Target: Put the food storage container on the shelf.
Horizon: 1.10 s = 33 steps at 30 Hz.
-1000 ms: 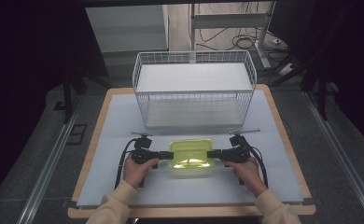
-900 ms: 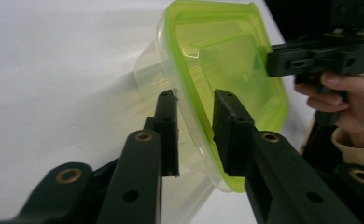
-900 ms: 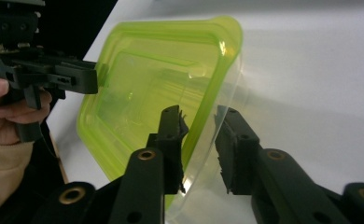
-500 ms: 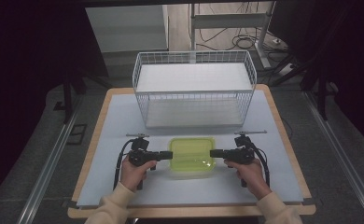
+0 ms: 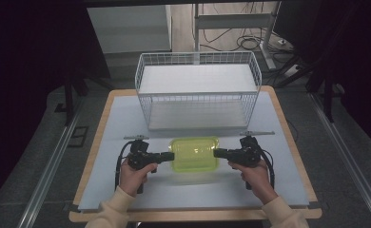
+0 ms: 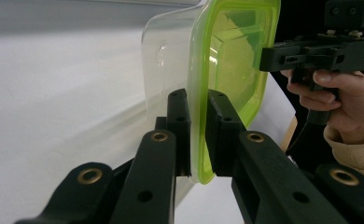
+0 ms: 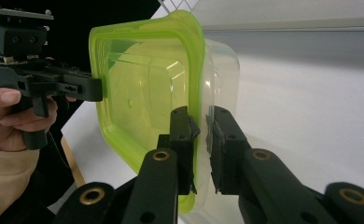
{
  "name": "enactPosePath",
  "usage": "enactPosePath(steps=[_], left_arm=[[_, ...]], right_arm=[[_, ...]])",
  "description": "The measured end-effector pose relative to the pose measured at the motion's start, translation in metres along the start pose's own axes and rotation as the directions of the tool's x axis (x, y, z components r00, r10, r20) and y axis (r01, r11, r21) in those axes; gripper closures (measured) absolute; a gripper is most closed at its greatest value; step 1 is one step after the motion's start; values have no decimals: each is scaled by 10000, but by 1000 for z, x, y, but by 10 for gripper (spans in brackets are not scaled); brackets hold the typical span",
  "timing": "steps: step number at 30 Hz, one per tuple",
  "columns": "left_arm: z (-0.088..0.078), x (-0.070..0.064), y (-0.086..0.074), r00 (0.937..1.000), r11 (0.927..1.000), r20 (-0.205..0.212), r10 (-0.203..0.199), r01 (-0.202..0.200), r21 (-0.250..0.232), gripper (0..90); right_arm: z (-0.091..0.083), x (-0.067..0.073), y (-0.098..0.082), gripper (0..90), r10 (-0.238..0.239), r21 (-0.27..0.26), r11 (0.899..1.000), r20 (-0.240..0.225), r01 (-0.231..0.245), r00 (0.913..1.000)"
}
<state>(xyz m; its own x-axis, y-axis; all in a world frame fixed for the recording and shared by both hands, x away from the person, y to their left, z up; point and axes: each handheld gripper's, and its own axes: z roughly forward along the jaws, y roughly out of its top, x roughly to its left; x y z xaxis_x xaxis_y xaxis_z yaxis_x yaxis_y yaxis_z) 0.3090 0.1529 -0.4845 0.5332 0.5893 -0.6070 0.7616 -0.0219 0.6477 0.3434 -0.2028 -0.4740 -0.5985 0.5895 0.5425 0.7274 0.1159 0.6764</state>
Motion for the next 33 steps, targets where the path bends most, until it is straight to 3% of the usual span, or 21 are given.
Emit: enactPosePath(steps=[20, 33], left_arm=[[-10, -12, 15, 9985, 9985, -22, 542, -542, -111, 816], [-18, -28, 45, 9953, 9948, -77, 969, -971, -305, 816]], right_arm=[[-12, 12, 10, 804, -502, -480, 9976, 35, 503, 9987], [-28, 26, 34, 804, -935, -870, 9916, 345, 961, 9950]])
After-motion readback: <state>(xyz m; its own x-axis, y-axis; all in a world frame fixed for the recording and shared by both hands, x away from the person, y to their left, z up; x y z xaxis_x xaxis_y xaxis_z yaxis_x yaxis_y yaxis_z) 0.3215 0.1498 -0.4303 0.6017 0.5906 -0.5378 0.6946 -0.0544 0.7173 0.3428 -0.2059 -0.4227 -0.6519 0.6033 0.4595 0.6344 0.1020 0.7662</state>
